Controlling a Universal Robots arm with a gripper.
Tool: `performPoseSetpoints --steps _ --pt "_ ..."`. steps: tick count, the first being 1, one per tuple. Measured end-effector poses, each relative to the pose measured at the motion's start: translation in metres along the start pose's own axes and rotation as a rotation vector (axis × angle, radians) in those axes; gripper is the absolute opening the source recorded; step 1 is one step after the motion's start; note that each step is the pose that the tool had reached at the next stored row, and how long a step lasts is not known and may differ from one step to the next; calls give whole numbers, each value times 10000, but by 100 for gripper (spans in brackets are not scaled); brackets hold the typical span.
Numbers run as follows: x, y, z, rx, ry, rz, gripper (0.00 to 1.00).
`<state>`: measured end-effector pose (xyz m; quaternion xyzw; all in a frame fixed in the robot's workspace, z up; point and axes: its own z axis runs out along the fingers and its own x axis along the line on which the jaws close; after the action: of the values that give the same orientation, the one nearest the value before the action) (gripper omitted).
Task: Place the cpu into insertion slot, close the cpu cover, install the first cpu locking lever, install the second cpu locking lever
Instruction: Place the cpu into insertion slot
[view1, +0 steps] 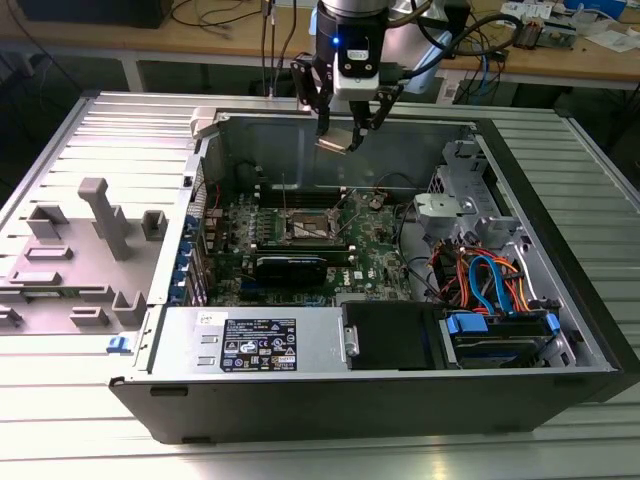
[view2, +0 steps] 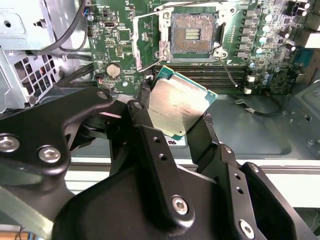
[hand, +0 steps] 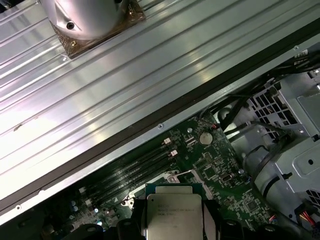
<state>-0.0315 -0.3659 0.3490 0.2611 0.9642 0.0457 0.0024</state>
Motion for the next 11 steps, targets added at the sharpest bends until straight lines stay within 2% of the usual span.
performPoseSetpoints --steps 11 --pt "0 0 0 -4 -20 233 54"
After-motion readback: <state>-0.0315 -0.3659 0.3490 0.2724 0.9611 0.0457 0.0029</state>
